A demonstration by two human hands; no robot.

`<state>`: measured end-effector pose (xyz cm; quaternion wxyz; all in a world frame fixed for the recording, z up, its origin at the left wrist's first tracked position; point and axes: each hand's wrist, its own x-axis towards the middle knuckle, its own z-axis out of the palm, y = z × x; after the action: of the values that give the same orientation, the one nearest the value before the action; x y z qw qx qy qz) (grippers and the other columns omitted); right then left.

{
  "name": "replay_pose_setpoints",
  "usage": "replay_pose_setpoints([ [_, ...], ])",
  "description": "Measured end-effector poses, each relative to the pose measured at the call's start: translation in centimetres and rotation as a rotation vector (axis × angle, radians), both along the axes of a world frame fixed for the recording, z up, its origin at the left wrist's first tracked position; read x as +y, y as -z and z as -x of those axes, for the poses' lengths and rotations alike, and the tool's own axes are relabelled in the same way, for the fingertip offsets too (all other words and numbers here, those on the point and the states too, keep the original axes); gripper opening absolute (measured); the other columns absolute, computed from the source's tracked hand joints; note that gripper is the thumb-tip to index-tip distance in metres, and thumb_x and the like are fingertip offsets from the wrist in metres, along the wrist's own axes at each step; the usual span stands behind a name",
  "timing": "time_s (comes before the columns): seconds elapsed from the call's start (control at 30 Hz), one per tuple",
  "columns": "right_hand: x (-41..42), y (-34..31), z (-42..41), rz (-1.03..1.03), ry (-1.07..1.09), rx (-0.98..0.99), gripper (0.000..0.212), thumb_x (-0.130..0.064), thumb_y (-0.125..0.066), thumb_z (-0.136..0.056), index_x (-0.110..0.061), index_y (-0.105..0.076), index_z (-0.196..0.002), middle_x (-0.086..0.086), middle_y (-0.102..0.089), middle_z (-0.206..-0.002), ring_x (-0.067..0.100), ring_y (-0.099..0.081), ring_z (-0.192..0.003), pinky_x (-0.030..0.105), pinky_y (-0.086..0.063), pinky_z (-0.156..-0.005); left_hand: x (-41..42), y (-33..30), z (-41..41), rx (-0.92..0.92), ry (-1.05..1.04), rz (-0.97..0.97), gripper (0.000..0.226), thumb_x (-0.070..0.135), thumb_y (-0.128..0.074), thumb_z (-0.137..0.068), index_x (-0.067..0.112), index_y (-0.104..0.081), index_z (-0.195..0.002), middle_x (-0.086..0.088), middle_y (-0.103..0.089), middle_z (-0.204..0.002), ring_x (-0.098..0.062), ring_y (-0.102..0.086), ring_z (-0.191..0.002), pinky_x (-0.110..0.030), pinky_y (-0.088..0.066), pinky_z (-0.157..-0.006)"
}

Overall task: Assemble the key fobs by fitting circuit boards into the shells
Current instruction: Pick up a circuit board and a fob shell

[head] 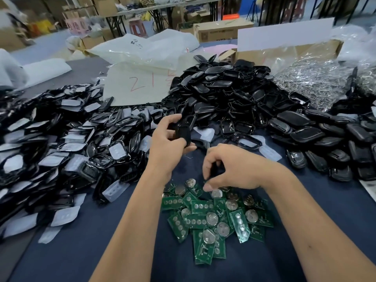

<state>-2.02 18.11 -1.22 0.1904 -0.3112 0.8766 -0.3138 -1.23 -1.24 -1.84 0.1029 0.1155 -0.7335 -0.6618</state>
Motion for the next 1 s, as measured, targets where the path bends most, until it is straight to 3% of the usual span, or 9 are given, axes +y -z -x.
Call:
replay_pose_setpoints([
  [0.1,0.3,-0.1,0.1,0.103,0.002,-0.111,0.020,-0.033,-0.088,-0.083,-0.027,-0.069,-0.079,-0.006,-0.068,-0.077,0.004,-0.058,-0.066,0.026,-0.050,-0.065,0.0,-0.1,-0.3,0.000,0.085,-0.085,0.071,-0.021,-0.046,-0.085,0.036,-0.069,-0.121,-0.014,-0.057,-0.101,-0.016,-0.073,-0.068,-0.029,-0.063,-0.071],
  [0.23,0.0,0.3,0.2,0.492,0.105,-0.187,0.034,-0.022,-0.069,-0.101,-0.019,-0.049,-0.073,0.008,-0.070,-0.082,0.010,-0.067,-0.074,0.032,-0.053,-0.065,0.3,0.0,-0.4,-0.036,0.011,-0.174,0.052,-0.016,-0.049,-0.088,0.022,-0.072,-0.115,-0.016,-0.055,-0.109,-0.017,-0.074,-0.067,-0.028,-0.062,-0.067],
  [0.33,-0.6,1.0,0.2,0.803,0.260,-0.332,0.034,-0.013,-0.056,-0.107,-0.015,-0.042,-0.077,0.044,-0.061,-0.098,0.012,-0.075,-0.085,0.034,-0.059,-0.058,0.3,0.5,-0.3,-0.069,-0.064,-0.120,0.031,-0.003,-0.060,-0.092,0.020,-0.072,-0.108,-0.018,-0.061,-0.111,-0.023,-0.076,-0.078,-0.037,-0.064,-0.074],
  [0.43,-0.7,1.7,0.7,0.893,0.408,-0.309,0.030,-0.010,-0.064,-0.102,-0.013,-0.048,-0.078,0.026,-0.073,-0.090,0.026,-0.071,-0.076,0.027,-0.056,-0.058,0.3,0.7,-0.2,-0.069,-0.086,-0.088,0.016,0.004,-0.067,-0.094,0.018,-0.073,-0.101,-0.014,-0.071,-0.099,-0.016,-0.075,-0.067,-0.031,-0.063,-0.066],
  [0.53,0.1,1.8,1.0,0.710,0.423,-0.122,0.023,-0.014,-0.084,-0.087,-0.012,-0.061,-0.082,0.014,-0.073,-0.084,0.020,-0.065,-0.074,0.031,-0.056,-0.068,0.5,0.9,-0.2,-0.062,-0.103,-0.026,0.010,0.004,-0.068,-0.094,0.013,-0.067,-0.096,-0.009,-0.073,-0.087,-0.017,-0.071,-0.056,-0.027,-0.058,-0.056],
  [0.67,0.3,1.8,0.9,0.316,0.334,0.131,0.026,-0.019,-0.093,-0.075,-0.023,-0.070,-0.087,0.004,-0.069,-0.087,0.013,-0.064,-0.077,0.039,-0.056,-0.077,0.5,1.1,-0.2,-0.063,-0.151,0.050,0.013,0.006,-0.071,-0.092,0.009,-0.059,-0.094,-0.011,-0.067,-0.091,-0.017,-0.072,-0.055,-0.026,-0.057,-0.054],
  [0.8,-0.2,1.6,0.8,0.053,0.238,0.392,0.029,-0.037,-0.089,-0.079,-0.035,-0.073,-0.103,-0.011,-0.061,-0.100,0.012,-0.050,-0.095,0.030,-0.044,-0.085,0.4,1.2,-0.4,-0.061,-0.169,0.069,0.020,0.016,-0.076,-0.091,0.011,-0.056,-0.092,-0.008,-0.065,-0.092,-0.018,-0.075,-0.058,-0.042,-0.065,-0.069],
  [0.9,0.2,1.5,1.0,-0.043,0.313,0.397,0.033,-0.054,-0.087,-0.076,-0.036,-0.071,-0.099,-0.014,-0.058,-0.094,0.014,-0.049,-0.094,0.032,-0.043,-0.078,0.3,1.2,-0.4,-0.054,-0.178,0.033,0.021,0.019,-0.076,-0.092,0.009,-0.057,-0.093,-0.006,-0.067,-0.089,-0.019,-0.076,-0.060,-0.047,-0.063,-0.078],
  [1.0,0.5,1.5,1.0,-0.036,0.364,0.324,0.036,-0.058,-0.087,-0.073,-0.031,-0.066,-0.083,-0.014,-0.058,-0.079,0.006,-0.052,-0.074,0.031,-0.040,-0.063,0.3,1.2,-0.3,-0.048,-0.176,-0.005,0.017,0.016,-0.074,-0.094,0.006,-0.060,-0.093,-0.006,-0.068,-0.086,-0.020,-0.076,-0.061,-0.038,-0.065,-0.074],
])
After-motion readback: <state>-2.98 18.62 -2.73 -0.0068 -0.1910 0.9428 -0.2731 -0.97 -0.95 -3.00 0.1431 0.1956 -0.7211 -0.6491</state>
